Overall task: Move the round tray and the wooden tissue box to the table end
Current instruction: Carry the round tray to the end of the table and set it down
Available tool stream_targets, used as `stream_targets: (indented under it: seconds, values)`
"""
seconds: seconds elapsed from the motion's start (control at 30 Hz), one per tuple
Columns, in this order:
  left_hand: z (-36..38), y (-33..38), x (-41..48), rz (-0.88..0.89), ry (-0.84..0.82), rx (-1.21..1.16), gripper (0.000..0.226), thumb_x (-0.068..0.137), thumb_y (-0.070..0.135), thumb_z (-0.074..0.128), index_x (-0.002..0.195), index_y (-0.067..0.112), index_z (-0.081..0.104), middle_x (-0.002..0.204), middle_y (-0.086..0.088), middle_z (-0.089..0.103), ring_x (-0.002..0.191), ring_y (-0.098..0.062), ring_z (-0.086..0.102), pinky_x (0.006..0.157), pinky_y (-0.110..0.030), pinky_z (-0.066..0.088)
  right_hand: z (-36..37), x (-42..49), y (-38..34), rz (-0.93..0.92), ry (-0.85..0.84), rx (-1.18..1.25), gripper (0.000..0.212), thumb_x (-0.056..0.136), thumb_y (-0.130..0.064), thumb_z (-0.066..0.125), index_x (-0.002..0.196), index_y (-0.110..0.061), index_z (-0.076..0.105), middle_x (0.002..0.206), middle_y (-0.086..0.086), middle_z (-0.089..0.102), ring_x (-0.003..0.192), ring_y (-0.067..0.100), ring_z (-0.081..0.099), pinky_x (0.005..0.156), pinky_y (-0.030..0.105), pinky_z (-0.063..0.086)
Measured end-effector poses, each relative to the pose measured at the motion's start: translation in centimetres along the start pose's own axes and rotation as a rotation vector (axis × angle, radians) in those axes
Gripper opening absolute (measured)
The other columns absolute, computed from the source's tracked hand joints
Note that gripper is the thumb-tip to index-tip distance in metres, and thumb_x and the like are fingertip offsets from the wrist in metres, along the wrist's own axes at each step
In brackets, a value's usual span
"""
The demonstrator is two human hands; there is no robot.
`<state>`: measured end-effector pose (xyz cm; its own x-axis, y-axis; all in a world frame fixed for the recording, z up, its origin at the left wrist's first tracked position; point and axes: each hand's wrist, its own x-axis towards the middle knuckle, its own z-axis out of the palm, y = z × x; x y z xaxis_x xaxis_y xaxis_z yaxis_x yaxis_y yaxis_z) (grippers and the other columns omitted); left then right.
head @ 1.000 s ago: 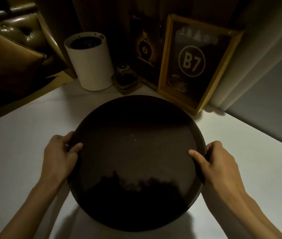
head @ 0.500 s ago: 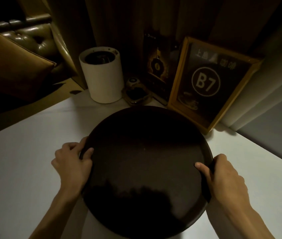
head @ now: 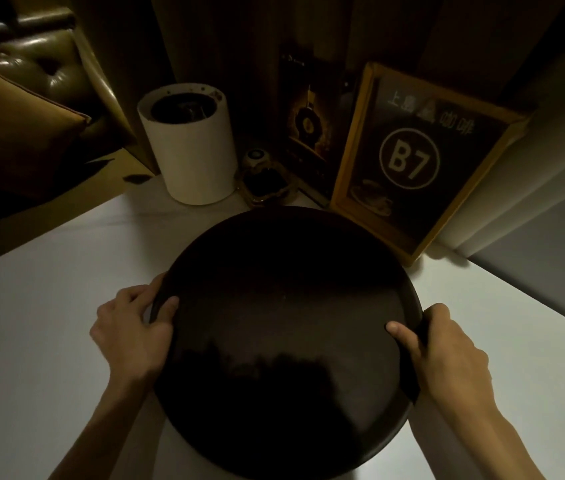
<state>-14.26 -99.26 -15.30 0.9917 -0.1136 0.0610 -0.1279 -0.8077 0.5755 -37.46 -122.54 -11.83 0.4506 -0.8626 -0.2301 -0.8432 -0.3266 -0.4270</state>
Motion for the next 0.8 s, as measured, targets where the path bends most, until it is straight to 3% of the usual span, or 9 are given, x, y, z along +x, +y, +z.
stream_targets:
  seconds: [0.17,0.27,0.37,0.43,0.5,0.6,0.7,0.8]
  values:
    - [0.0,-0.4,0.4,0.011,-0.026,-0.030,0.043,0.088,0.029,0.066,0.129,0.016,0.062,0.127,-0.016,0.063,0.115,-0.039,0.055,0.105,-0.058,0.041,0.0,0.0,-0.2,-0.005,-0.008,-0.012,0.038,0.090,-0.051,0.051,0.092,-0.016,0.038,0.072,-0.006,0.041,0.057,0.007,0.038,0.048,0.020,0.022]
    - [-0.5,-0.6,0.2,0.079,-0.059,0.005,0.054,0.085,0.045,0.056,0.133,0.020,0.058,0.127,-0.016,0.062,0.116,-0.039,0.054,0.103,-0.056,0.041,0.3,-0.1,-0.2,0.022,0.010,-0.016,0.038,0.090,-0.051,0.052,0.093,-0.015,0.040,0.076,-0.002,0.045,0.057,0.009,0.039,0.048,0.023,0.025]
    - [-1.2,-0.9,-0.6,0.233,-0.162,-0.070,0.066,0.081,0.060,0.043,0.144,0.041,0.038,0.147,-0.012,0.045,0.132,-0.035,0.041,0.109,-0.058,0.034,0.8,-1.0,-0.2,0.064,0.128,0.018,0.043,0.090,-0.053,0.051,0.108,-0.014,0.046,0.102,0.009,0.056,0.067,0.021,0.054,0.056,0.029,0.040]
    - [-1.6,-1.2,-1.6,0.301,-0.243,-0.171,0.063,0.080,0.068,0.037,0.141,0.059,0.026,0.161,0.003,0.019,0.144,-0.025,0.023,0.115,-0.062,0.021,1.5,-2.9,0.1,0.065,0.243,0.053,0.054,0.090,-0.056,0.048,0.131,-0.021,0.044,0.129,0.011,0.048,0.097,0.031,0.062,0.074,0.039,0.053]
    - [-1.4,-2.0,-2.6,0.432,-0.246,-0.077,0.055,0.086,0.068,0.030,0.138,0.055,0.038,0.163,0.000,0.014,0.147,-0.029,0.018,0.115,-0.068,0.007,2.4,-5.2,0.6,-0.031,0.293,0.020,0.053,0.093,-0.057,0.041,0.141,-0.035,0.042,0.143,0.004,0.041,0.121,0.032,0.049,0.091,0.049,0.047]
    - [-0.8,-2.9,-3.5,0.504,-0.220,0.096,0.063,0.090,0.068,0.022,0.130,0.036,0.059,0.157,-0.009,0.033,0.145,-0.042,0.024,0.113,-0.072,0.002,3.4,-6.4,1.7,-0.130,0.178,-0.164,0.060,0.092,-0.062,0.018,0.144,-0.044,0.041,0.156,-0.003,0.036,0.143,0.034,0.026,0.110,0.062,0.020]
    - [-0.9,-2.5,-3.6,0.487,-0.249,0.147,0.063,0.091,0.067,0.020,0.130,0.036,0.059,0.154,-0.003,0.039,0.146,-0.041,0.022,0.113,-0.072,-0.001,3.7,-5.6,2.1,-0.132,0.064,-0.271,0.068,0.089,-0.069,-0.002,0.145,-0.052,0.032,0.163,-0.009,0.018,0.151,0.031,0.011,0.113,0.069,-0.002]
    - [-1.2,-2.4,-3.5,0.496,-0.271,0.190,0.054,0.090,0.059,0.029,0.131,0.037,0.057,0.155,0.002,0.036,0.147,-0.040,0.020,0.112,-0.072,-0.002,3.6,-5.5,2.2,-0.144,0.058,-0.289,0.065,0.090,-0.066,0.000,0.146,-0.052,0.029,0.164,-0.011,0.011,0.151,0.031,0.008,0.110,0.072,-0.001]
